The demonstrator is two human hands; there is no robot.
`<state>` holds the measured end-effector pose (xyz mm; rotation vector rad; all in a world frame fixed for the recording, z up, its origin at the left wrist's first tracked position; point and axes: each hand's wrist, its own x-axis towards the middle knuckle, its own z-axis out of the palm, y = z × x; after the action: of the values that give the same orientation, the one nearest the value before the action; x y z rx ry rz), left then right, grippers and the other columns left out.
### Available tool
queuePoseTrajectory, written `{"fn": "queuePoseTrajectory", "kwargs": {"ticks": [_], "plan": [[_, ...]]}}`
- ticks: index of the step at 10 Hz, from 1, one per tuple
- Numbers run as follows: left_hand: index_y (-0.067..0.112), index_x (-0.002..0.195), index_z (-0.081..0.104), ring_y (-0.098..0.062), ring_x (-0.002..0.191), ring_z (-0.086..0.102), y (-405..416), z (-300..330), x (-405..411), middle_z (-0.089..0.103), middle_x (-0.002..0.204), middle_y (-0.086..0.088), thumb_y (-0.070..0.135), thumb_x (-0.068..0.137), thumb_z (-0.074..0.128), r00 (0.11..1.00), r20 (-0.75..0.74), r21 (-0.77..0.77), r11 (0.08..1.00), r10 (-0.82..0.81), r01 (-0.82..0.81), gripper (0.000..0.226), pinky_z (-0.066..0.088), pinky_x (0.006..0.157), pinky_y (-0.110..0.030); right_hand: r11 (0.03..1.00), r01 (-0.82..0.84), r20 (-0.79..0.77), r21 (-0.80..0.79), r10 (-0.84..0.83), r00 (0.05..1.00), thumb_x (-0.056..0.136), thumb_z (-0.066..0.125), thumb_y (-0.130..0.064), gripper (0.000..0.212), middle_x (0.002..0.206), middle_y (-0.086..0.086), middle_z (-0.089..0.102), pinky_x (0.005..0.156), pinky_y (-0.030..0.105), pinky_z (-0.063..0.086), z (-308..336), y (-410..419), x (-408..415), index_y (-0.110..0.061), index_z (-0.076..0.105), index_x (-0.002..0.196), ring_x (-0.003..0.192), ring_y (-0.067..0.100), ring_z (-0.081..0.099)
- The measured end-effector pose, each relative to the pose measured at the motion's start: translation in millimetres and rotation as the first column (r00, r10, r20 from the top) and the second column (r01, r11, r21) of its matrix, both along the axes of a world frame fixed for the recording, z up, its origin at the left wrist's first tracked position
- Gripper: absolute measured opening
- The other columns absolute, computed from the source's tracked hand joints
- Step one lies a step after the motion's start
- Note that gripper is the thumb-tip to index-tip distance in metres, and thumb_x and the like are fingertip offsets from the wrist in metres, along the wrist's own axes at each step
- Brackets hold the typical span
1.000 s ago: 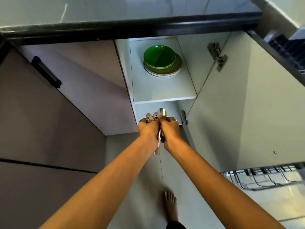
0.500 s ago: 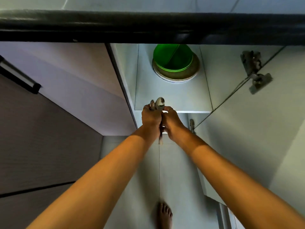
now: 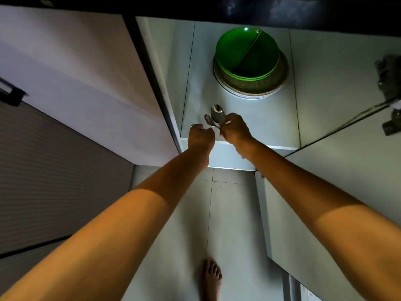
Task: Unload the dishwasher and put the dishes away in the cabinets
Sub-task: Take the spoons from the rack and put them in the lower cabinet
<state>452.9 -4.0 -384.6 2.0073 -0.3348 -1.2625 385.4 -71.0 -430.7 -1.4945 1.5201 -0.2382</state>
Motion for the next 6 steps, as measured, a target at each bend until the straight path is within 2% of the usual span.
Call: {"fn": "queuePoseTrajectory", "kwargs": {"ticks": [1, 2, 3, 5, 6], "plan": [[0.003, 0.135, 0.043, -0.03, 0.125, 0.048, -8.1, -10.0, 10.7, 0.05, 0.136, -0.015, 0.01, 0.095, 0.043, 0.996, 0.062, 0.002, 0.998, -0.059, 0.059, 0.041, 0.041, 0.098, -0.035, 0.974, -0.163, -0.2, -0.154, 0.131, 0.971, 0.093, 0.052, -0.011, 0.024, 0.115, 0.02, 0.063, 0.084, 0.036, 0.048, -7.0, -25.6, 2.6, -0.001, 0.055, 0.115, 0.106, 0.036, 0.059], [0.004, 0.136, 0.042, -0.03, 0.125, 0.048, -11.6, -10.9, 17.9, 0.05, 0.136, -0.015, 0.01, 0.094, 0.043, 0.994, 0.075, 0.0, 0.997, -0.082, 0.082, 0.042, 0.041, 0.098, -0.035, 0.938, -0.272, -0.324, -0.215, 0.194, 0.926, 0.093, 0.053, -0.016, 0.023, 0.114, 0.018, 0.064, 0.086, 0.041, 0.05, -12.0, -42.0, 6.7, -0.003, 0.056, 0.113, 0.106, 0.036, 0.06], [0.003, 0.136, 0.042, -0.03, 0.125, 0.048, -13.3, -13.7, 25.5, 0.049, 0.136, -0.016, 0.009, 0.095, 0.043, 0.992, 0.088, 0.018, 0.996, -0.088, 0.087, 0.041, 0.041, 0.098, -0.034, 0.921, -0.293, -0.351, -0.256, 0.194, 0.916, 0.094, 0.053, -0.017, 0.02, 0.111, 0.016, 0.065, 0.086, 0.04, 0.05, -18.7, -50.5, 11.9, -0.005, 0.059, 0.108, 0.104, 0.034, 0.061], [0.003, 0.137, 0.042, -0.029, 0.128, 0.046, -10.2, -20.2, 38.8, 0.047, 0.139, -0.015, 0.009, 0.096, 0.039, 0.986, 0.103, 0.05, 0.991, -0.129, 0.125, 0.041, 0.04, 0.098, -0.033, 0.914, -0.222, -0.301, -0.339, 0.118, 0.946, 0.094, 0.052, -0.019, 0.017, 0.106, 0.013, 0.068, 0.08, 0.037, 0.048, -27.9, -59.2, 21.0, -0.008, 0.064, 0.101, 0.101, 0.032, 0.062], [0.002, 0.136, 0.043, -0.03, 0.127, 0.046, -11.0, -19.8, 40.7, 0.048, 0.138, -0.017, 0.008, 0.096, 0.038, 0.987, 0.092, 0.041, 0.991, -0.134, 0.13, 0.041, 0.041, 0.099, -0.034, 0.883, -0.238, -0.333, -0.404, 0.1, 0.937, 0.097, 0.049, -0.022, 0.021, 0.111, 0.009, 0.067, 0.078, 0.031, 0.042, -30.3, -61.8, 22.0, -0.011, 0.063, 0.107, 0.106, 0.03, 0.061]]}}
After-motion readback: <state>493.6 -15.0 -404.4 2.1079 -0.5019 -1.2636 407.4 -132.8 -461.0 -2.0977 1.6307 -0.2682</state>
